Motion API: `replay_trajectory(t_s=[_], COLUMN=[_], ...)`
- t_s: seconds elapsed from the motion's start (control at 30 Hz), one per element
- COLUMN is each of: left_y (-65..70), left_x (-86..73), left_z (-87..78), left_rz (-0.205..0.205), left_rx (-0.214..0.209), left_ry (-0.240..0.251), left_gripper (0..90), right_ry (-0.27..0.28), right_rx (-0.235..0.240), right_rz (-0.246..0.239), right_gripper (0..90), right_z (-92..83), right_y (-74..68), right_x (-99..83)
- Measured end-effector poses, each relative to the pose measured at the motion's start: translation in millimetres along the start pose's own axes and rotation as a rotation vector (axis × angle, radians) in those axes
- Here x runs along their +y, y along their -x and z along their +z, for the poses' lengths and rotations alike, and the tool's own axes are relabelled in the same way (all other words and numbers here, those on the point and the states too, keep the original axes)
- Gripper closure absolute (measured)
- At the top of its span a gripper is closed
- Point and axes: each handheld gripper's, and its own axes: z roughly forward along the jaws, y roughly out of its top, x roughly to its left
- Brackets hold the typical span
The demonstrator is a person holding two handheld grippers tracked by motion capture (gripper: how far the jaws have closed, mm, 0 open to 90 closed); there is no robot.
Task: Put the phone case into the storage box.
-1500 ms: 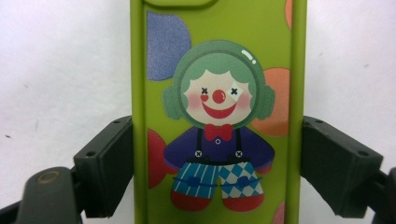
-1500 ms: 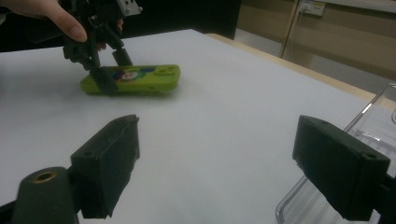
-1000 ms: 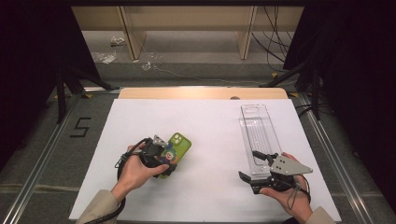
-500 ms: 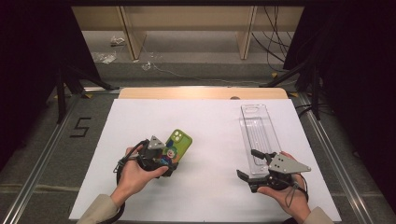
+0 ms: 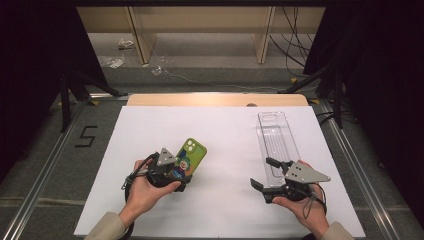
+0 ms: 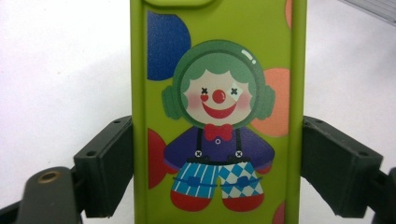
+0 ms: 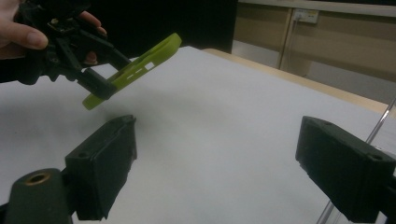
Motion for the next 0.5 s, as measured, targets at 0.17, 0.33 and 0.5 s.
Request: replay_trajectory(t_s=[0.17,0.33,0.5], left_y=[4.2,5.6,7.7], left_x=[-1.6,-3.3,-4.5], left_z=[-2.1,-2.8,-1.2], left_rz=[0.011,0.014,0.017], left_rx=[0.002,0.020,0.012], left_ry=[0.023,0.036,0.032], left_gripper=[16.4,16.4,16.4], right_ry=[-0.005,0.002,0.005], right_rx=[0.003,0.000,0.006], right_rz=[0.004,0.001,0.007], right_gripper=[13.8,13.8,13.7], right_z=[5.6,11.4,18.0], right_y=[-0.8,-3.2,-5.0], right_x=[1.5,6.1,9.1])
